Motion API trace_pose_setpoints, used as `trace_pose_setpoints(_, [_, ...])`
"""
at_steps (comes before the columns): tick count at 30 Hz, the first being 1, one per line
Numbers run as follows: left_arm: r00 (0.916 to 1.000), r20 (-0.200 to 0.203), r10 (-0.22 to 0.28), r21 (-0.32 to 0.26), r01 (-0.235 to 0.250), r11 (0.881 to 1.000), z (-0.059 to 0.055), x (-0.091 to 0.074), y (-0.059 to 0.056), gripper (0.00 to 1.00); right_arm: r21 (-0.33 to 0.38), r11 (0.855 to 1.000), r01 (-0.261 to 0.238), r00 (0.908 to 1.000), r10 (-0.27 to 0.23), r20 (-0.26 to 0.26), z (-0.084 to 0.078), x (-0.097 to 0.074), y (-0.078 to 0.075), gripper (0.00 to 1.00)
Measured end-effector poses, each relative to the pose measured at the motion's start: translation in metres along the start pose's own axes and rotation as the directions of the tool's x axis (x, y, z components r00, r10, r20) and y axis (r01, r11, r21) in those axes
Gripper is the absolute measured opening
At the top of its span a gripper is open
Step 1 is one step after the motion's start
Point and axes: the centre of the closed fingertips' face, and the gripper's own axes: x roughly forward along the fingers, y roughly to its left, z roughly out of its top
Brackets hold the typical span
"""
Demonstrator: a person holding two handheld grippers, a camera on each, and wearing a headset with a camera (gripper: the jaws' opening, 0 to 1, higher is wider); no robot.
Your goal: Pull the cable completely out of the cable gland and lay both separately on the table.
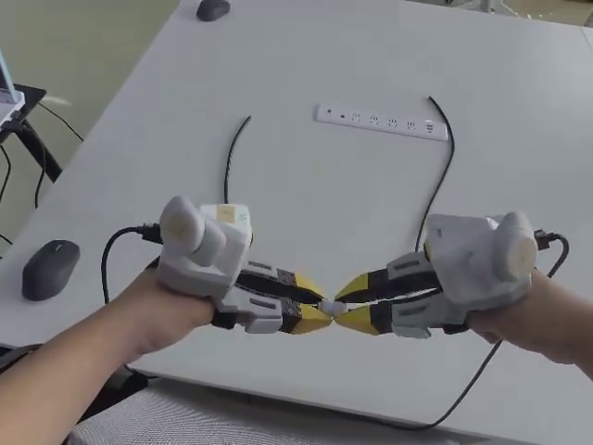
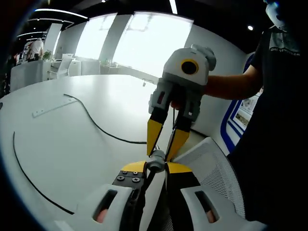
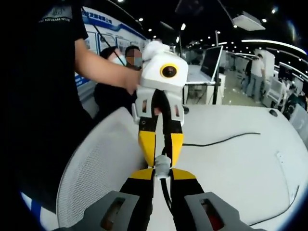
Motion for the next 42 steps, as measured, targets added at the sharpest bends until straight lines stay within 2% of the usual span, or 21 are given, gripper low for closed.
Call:
trace_pose_setpoints(2, [1.0,-0.003,-0.007,-0.016,0.007,1.0,-0.001,-0.001,-0.001,0.15,-0.041,0.999,0.003,0.9999,-0.004,-0.017,0.0,0.001,0.002,0.07])
trace_pose_setpoints(4, [1.0,0.004,-0.003,-0.034,0.003,0.999,-0.001,-0.001,0.0,0.15,-0.079,0.997,0.026,0.9991,-0.029,-0.032,0.0,0.002,0.002,0.07])
trace_pose_setpoints(9, [0.9998,0.02,0.004,-0.072,-0.003,0.997,-0.001,-0.002,0.001,0.15,-0.183,0.979,0.094,0.9934,-0.104,-0.048,0.001,0.003,0.001,0.07])
trace_pose_setpoints(12, [0.9997,0.022,0.005,-0.078,-0.004,0.997,-0.001,-0.003,0.002,0.15,-0.196,0.973,0.125,0.9893,-0.137,-0.051,0.001,0.004,0.002,0.07])
trace_pose_setpoints(19, [0.9997,0.02,0.012,-0.085,-0.01,0.996,-0.003,-0.003,0.002,0.15,-0.189,0.972,0.137,0.9871,-0.15,-0.056,0.0,0.005,0.0,0.08])
trace_pose_setpoints(26, [0.9997,0.016,0.017,-0.07,-0.016,0.997,-0.005,-0.001,0.004,0.15,-0.141,0.981,0.133,0.989,-0.141,-0.047,-0.002,0.005,-0.001,0.08])
trace_pose_setpoints(30, [0.9997,0.015,0.019,-0.057,-0.019,0.998,-0.004,0.0,0.002,0.15,-0.069,0.99,0.127,0.9914,-0.128,-0.024,-0.002,0.003,-0.002,0.09])
trace_pose_setpoints(35, [0.9994,0.027,0.02,-0.047,-0.019,0.999,-0.001,-0.001,0.0,0.15,0.068,0.995,0.069,0.9967,-0.072,0.038,0.001,-0.005,0.0,0.11])
trace_pose_setpoints(36, [0.9995,0.025,0.02,-0.046,-0.019,0.999,-0.002,-0.001,-0.002,0.15,0.11,0.992,0.069,0.9958,-0.075,0.053,0.0,-0.008,-0.004,0.12])
trace_pose_setpoints(37, [0.9995,0.024,0.021,-0.041,-0.02,0.999,-0.002,-0.001,-0.002,0.15,0.16,0.986,0.044,0.9955,-0.057,0.076,0.001,-0.009,-0.004,0.14])
trace_pose_setpoints(38, [0.9995,0.023,0.021,-0.036,-0.02,0.999,-0.003,0.0,-0.003,0.15,0.251,0.968,-0.009,0.9936,-0.02,0.111,0.001,-0.011,-0.001,0.18])
trace_pose_setpoints(40, [0.9996,0.02,0.022,-0.024,-0.022,0.999,-0.003,0.0,-0.006,0.15,0.342,0.938,-0.056,0.9884,0.004,0.152,0.0,-0.014,-0.002,0.19])
trace_pose_setpoints(41, [0.9996,0.019,0.022,-0.014,-0.022,1.0,-0.003,0.001,-0.007,0.15,0.383,0.918,-0.099,0.984,0.033,0.175,0.002,-0.015,0.001,0.18])
trace_pose_setpoints(42, [0.9996,0.018,0.022,-0.003,-0.022,1.0,-0.002,0.001,-0.008,0.15,0.461,0.871,-0.168,0.9751,0.078,0.207,0.002,-0.016,0.005,0.18])
